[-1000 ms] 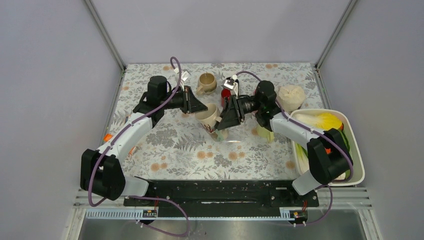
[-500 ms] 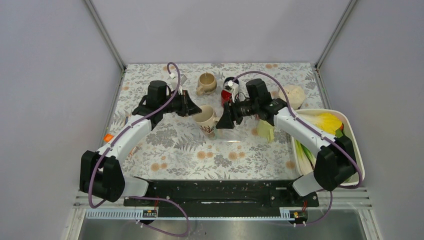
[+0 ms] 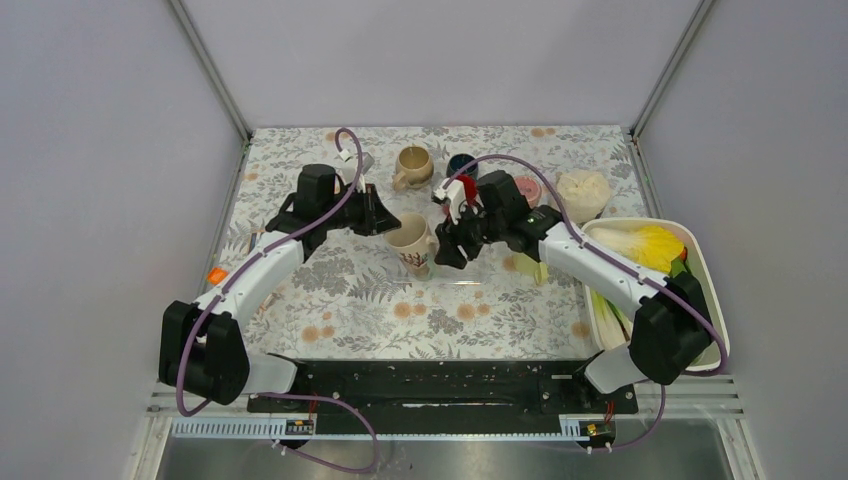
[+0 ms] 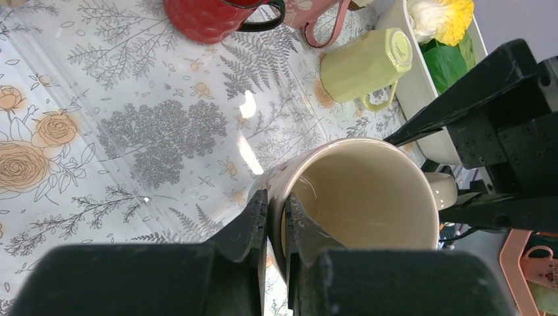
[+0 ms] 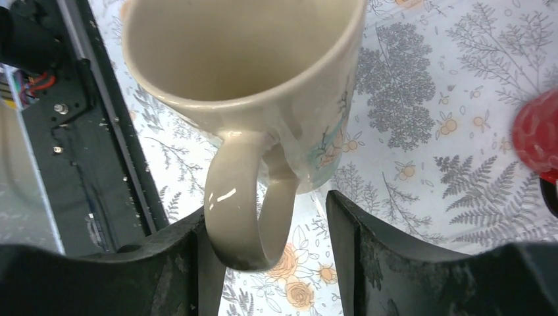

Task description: Turn the mug right side up

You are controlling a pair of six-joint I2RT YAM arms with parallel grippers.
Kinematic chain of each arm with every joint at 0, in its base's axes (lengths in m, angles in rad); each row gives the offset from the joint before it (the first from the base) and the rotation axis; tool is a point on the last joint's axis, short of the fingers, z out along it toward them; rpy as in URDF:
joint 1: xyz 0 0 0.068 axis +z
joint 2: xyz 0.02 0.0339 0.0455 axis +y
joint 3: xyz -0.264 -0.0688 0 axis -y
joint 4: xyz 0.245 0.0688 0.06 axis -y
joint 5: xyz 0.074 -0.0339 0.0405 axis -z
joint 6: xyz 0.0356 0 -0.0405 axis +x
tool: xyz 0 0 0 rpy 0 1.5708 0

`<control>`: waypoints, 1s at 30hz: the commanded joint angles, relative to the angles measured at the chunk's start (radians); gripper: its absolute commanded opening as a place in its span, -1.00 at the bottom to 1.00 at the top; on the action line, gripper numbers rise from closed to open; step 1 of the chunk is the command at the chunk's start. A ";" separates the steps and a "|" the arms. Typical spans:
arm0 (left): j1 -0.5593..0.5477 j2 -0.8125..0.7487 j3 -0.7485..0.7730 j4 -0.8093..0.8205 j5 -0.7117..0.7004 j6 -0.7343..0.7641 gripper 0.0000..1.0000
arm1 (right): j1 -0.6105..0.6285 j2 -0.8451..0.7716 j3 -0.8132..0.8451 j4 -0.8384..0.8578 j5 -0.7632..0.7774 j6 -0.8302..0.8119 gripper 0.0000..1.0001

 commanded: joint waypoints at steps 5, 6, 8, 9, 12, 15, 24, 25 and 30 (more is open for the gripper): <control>-0.024 -0.059 0.016 0.101 0.030 -0.022 -1.00 | 0.082 0.017 0.027 0.028 0.158 -0.109 0.17; -0.026 -0.062 0.015 0.100 0.030 -0.020 -1.00 | 0.087 0.019 0.031 0.028 0.163 -0.115 0.12; -0.027 -0.066 0.012 0.101 0.030 -0.015 -1.00 | 0.098 0.020 0.039 0.027 0.169 -0.131 -0.01; -0.029 -0.067 0.012 0.101 0.030 -0.013 -1.00 | 0.102 0.019 0.041 0.026 0.173 -0.139 -0.14; -0.030 -0.069 0.009 0.101 0.031 -0.011 -1.00 | 0.117 0.013 0.042 0.019 0.187 -0.171 -0.64; -0.031 -0.072 0.010 0.101 0.031 -0.009 -1.00 | 0.134 0.010 0.040 0.012 0.207 -0.199 -0.97; -0.029 -0.098 0.010 0.115 0.022 -0.010 0.22 | 0.152 -0.038 -0.018 0.061 0.225 -0.234 -1.00; -0.026 -0.104 0.012 0.112 0.019 -0.010 0.48 | 0.152 -0.049 -0.030 0.069 0.225 -0.238 -1.00; 0.011 -0.128 0.024 0.105 0.012 -0.017 0.98 | 0.152 -0.103 -0.086 0.118 0.230 -0.247 -1.00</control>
